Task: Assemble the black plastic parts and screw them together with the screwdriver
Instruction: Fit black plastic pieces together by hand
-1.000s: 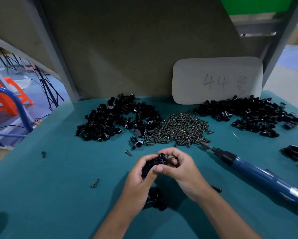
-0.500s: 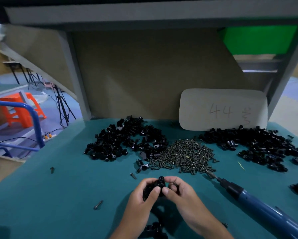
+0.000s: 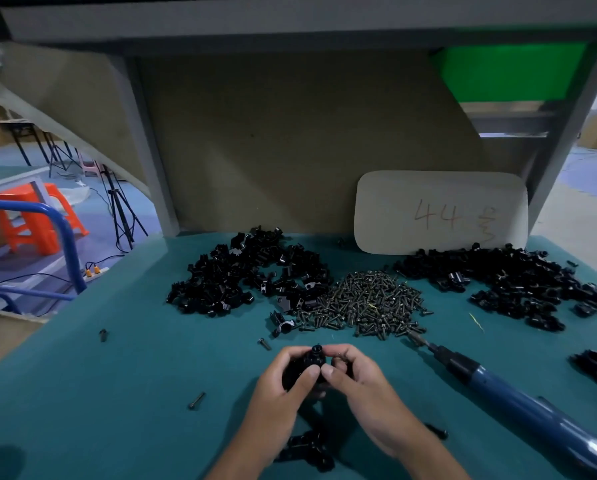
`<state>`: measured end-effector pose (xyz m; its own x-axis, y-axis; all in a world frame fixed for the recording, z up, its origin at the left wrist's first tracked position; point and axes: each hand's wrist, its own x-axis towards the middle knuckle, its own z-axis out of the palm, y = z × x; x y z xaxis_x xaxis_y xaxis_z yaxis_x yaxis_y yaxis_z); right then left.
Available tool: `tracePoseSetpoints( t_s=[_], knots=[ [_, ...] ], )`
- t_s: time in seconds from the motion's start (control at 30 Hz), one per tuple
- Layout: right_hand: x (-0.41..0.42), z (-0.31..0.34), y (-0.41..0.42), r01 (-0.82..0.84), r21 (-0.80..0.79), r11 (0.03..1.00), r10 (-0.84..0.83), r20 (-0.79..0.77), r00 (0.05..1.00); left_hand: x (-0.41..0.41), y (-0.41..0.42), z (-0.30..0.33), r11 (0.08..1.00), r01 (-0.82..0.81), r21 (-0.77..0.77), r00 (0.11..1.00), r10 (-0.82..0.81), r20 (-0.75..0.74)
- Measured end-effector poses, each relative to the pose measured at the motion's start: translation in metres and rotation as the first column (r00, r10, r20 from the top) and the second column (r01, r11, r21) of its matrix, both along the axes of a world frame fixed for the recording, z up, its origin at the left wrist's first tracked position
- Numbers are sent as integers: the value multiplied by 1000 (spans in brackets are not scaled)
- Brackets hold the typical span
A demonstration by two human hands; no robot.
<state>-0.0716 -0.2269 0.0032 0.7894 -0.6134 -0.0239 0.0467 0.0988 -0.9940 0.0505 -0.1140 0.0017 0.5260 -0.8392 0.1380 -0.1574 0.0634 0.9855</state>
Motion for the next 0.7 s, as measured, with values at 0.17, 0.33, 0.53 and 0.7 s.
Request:
tracePoseSetpoints(
  t_s=[0.17,0.33,0.53,0.7],
  knots=[
    [-1,-2,-3,13,27,1000,-15,51,999,3,0,-2,999,-16,29,998,15,55],
    [-4,-1,-8,-27,5,1000,26,47,999,5,2,-3,997,51,55,998,-54,42],
    [-6,2,-8,-27,-23,999,28,24,999,4,2,-3,997,19,71,996,-25,90],
    [-6,12,-5,5,-53,999,-8,-56,998,4,2,-1,999,1,45,998,-3,58]
  ],
)
